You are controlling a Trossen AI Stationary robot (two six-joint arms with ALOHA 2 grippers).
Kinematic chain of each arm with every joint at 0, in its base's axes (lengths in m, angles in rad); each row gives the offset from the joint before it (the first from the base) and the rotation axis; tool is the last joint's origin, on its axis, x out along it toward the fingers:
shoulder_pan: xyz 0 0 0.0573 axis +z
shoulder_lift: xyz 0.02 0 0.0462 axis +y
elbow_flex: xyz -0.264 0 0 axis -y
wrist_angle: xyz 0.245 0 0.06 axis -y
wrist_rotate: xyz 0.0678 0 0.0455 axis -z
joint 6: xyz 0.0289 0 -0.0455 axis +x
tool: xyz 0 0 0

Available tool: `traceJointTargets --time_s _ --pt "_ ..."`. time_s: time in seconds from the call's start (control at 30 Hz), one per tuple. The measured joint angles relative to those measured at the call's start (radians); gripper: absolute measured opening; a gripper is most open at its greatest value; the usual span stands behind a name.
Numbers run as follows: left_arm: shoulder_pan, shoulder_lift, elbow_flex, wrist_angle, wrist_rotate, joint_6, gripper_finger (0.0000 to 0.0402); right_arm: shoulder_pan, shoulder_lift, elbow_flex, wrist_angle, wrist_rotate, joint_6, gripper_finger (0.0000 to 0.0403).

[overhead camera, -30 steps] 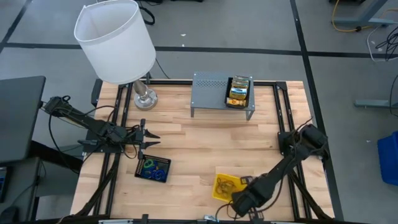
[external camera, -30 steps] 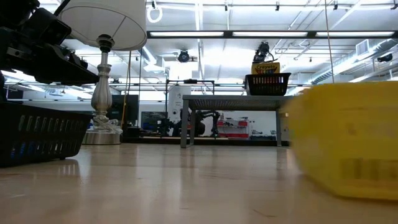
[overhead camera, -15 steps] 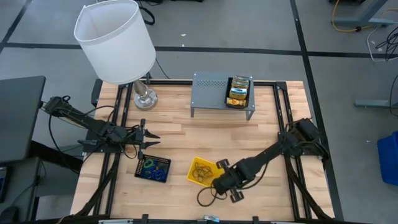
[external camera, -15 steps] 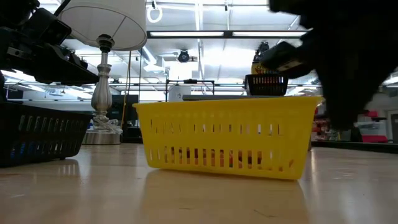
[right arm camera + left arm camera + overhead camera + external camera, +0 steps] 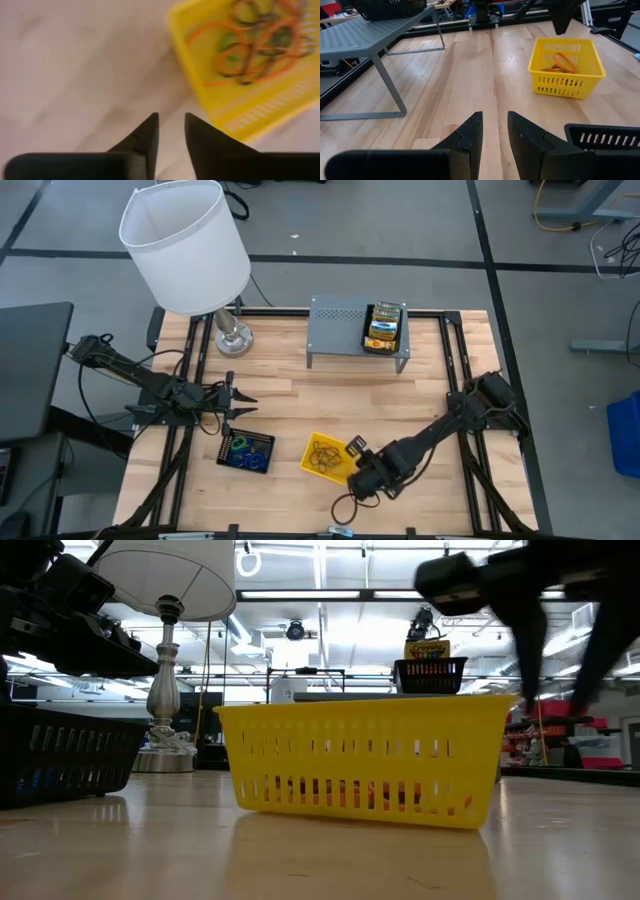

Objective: Pick & Place Office Desk Supplies
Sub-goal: Put the yellow bin with rubber bands on the shelf

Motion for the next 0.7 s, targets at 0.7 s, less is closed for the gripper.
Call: traceJointTargets --time_s 0.7 --pt "0.000 0.002 0.000 0.000 0.000 0.001 0.0099 -0.061 0.000 -0.057 0.206 -0.005 -0.247 0.0148"
